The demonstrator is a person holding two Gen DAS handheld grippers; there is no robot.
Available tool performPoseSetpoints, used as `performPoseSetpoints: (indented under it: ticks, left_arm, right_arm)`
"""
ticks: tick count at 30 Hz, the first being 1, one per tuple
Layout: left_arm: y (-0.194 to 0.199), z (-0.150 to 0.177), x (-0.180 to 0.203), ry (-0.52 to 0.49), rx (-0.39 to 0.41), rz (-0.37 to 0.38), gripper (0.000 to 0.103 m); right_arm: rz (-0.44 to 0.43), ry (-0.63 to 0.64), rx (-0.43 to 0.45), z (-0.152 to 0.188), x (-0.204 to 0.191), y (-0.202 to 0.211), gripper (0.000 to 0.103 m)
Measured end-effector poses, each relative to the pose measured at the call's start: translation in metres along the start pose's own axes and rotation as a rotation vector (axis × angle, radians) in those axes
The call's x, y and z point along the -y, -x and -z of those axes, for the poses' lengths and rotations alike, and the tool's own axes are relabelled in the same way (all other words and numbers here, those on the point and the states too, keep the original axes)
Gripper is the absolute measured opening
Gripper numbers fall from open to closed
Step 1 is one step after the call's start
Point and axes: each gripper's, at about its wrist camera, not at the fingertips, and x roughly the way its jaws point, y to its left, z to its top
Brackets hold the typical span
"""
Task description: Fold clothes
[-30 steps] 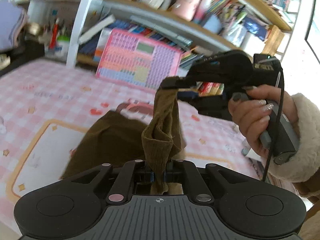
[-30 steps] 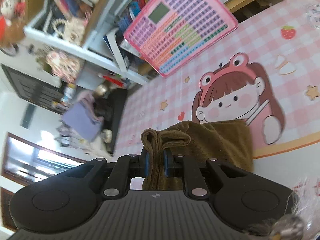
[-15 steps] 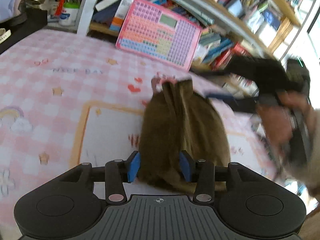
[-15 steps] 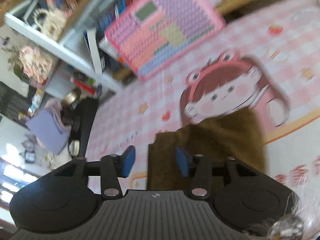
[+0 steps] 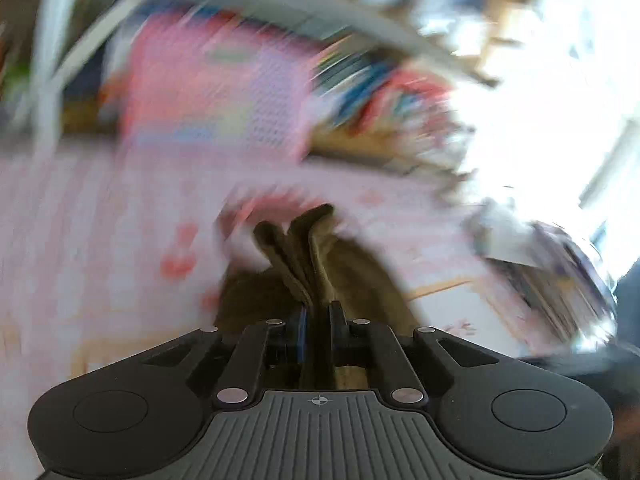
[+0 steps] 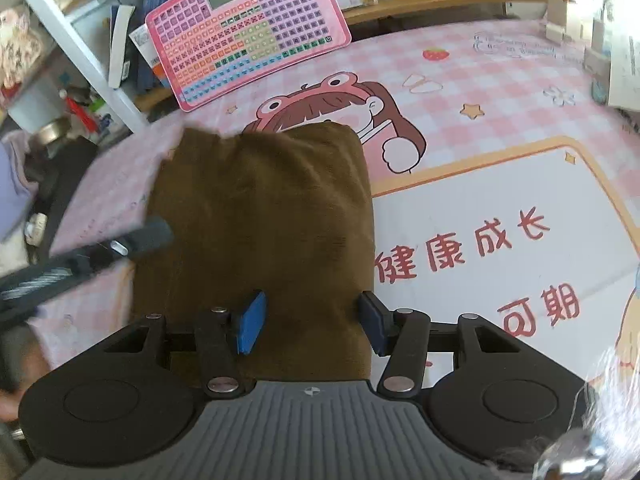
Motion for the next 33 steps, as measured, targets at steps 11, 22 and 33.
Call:
performPoseSetpoints:
  ticks: [11,22,33]
  left_arm:
    - [-0.023,-0.003,-0.054,0.175,-0.059,-0.034,0.030]
    - [-0.077,-0.029,-0.071,0.317,-0.077,-0.049,0.028]
    - [-0.015,-0.021,-0.088,0.397,0.011,-0.107,0.075]
  right_arm:
    - [0.039,0.029,-0.014,0.001,-0.007,-0.013,0.060]
    - [0.030,-0.005,-0.018,0.003,-0.003,-0.012,0.062]
    - [-0.011,-0.059,-0.026,0.005,0.007,-0.008,0.063]
